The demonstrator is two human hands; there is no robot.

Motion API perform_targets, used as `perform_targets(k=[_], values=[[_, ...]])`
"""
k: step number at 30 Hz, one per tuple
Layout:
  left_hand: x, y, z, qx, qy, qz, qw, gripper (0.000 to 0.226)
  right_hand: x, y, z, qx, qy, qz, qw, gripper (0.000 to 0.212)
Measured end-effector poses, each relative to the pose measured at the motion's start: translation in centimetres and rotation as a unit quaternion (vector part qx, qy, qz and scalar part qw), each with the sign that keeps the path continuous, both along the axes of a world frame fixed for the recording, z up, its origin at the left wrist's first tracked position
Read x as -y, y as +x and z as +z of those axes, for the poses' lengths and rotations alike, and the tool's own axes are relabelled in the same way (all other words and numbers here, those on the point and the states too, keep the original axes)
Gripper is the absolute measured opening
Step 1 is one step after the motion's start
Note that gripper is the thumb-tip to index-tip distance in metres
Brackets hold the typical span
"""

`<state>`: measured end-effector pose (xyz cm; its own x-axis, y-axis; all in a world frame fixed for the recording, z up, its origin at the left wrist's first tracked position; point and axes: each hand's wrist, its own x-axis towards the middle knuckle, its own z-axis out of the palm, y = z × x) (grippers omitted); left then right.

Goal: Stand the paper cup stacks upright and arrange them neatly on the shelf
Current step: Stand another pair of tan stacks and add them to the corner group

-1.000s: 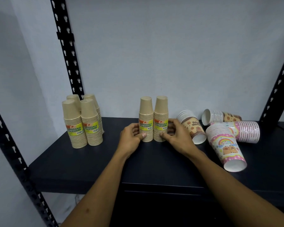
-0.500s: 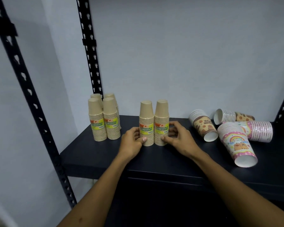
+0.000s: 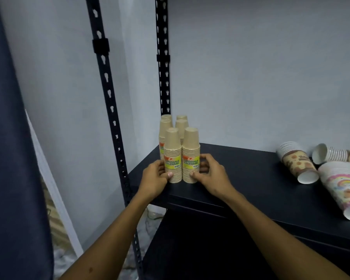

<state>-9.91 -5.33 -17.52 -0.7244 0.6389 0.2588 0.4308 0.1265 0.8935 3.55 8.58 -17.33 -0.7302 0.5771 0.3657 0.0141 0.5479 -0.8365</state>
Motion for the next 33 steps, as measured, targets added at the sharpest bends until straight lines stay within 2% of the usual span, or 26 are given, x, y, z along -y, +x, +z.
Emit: perform_targets(k=[18, 23, 33], values=[[0.3, -2.8, -0.6, -0.006, -0.011, 0.02, 1.0, 0.042, 0.8, -2.7, -0.1, 0.009, -0.028, -0.005, 1.0, 0.052], [0.7, -3.2, -0.8, 0.012, -0.013, -0.004, 1.0, 0.049, 0.7, -2.7, -0.3, 0.016, -0.034, -0.02, 0.999, 0.047], [0.4, -3.0, -1.1, 0.004, -0.012, 0.047, 0.999, 0.04, 0.8, -2.8, -0.3, 0.032, -0.009, -0.049, 0.998, 0.039]])
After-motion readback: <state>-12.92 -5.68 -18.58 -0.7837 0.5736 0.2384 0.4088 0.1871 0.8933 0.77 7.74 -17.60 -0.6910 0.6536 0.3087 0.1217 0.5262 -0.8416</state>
